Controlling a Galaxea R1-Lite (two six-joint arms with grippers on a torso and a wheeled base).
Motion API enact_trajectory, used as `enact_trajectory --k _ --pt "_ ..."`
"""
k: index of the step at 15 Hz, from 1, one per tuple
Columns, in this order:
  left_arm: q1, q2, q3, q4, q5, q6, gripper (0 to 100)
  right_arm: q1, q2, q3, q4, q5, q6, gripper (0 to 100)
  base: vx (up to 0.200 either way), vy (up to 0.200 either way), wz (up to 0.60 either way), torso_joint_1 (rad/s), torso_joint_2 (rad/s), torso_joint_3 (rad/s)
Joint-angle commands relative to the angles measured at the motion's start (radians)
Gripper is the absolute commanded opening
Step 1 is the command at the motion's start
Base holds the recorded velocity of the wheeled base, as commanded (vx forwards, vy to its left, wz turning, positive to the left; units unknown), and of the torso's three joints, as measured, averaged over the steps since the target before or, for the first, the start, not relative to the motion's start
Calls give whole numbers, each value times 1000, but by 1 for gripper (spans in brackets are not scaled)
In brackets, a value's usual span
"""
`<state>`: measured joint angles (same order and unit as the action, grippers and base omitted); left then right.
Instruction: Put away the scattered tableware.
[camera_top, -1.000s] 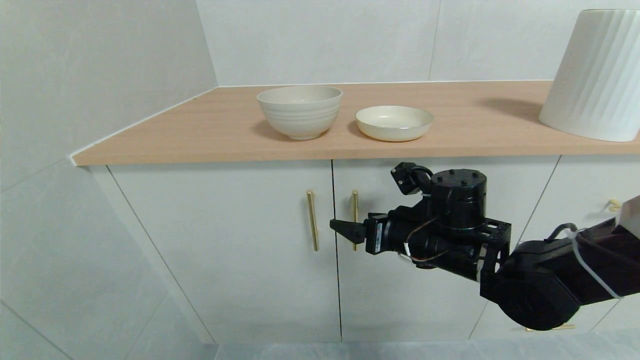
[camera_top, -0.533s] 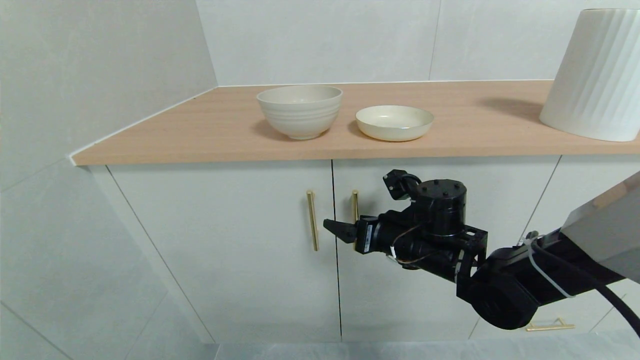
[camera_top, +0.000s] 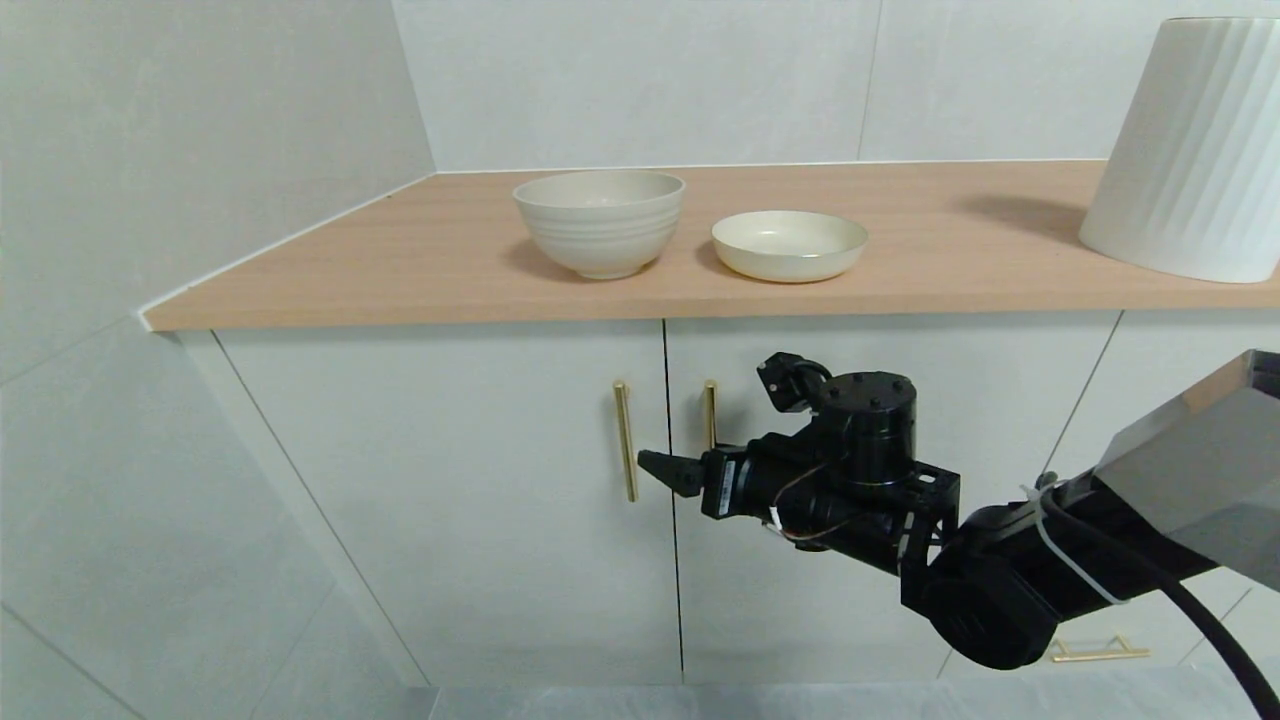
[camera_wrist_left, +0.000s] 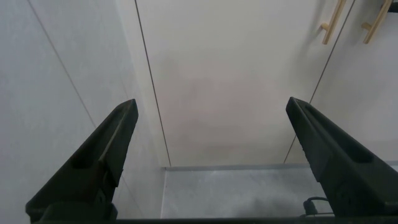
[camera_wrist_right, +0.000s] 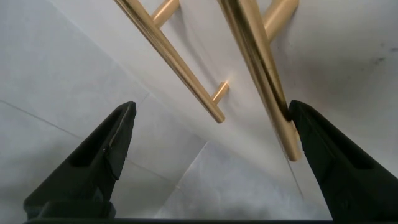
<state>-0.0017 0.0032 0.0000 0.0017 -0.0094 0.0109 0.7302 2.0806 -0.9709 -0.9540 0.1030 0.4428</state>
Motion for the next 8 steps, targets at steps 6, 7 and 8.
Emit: enact_trajectory --k 6,7,8 --pt "0 0 0 0 0 0 100 11 -59 47 1 63 7 100 0 0 0 0 0 0" --pt "0 0 0 0 0 0 100 11 -74 61 1 75 10 100 0 0 0 0 0 0" --pt "0 0 0 0 0 0 100 15 -91 77 1 93 10 100 0 0 0 0 0 0"
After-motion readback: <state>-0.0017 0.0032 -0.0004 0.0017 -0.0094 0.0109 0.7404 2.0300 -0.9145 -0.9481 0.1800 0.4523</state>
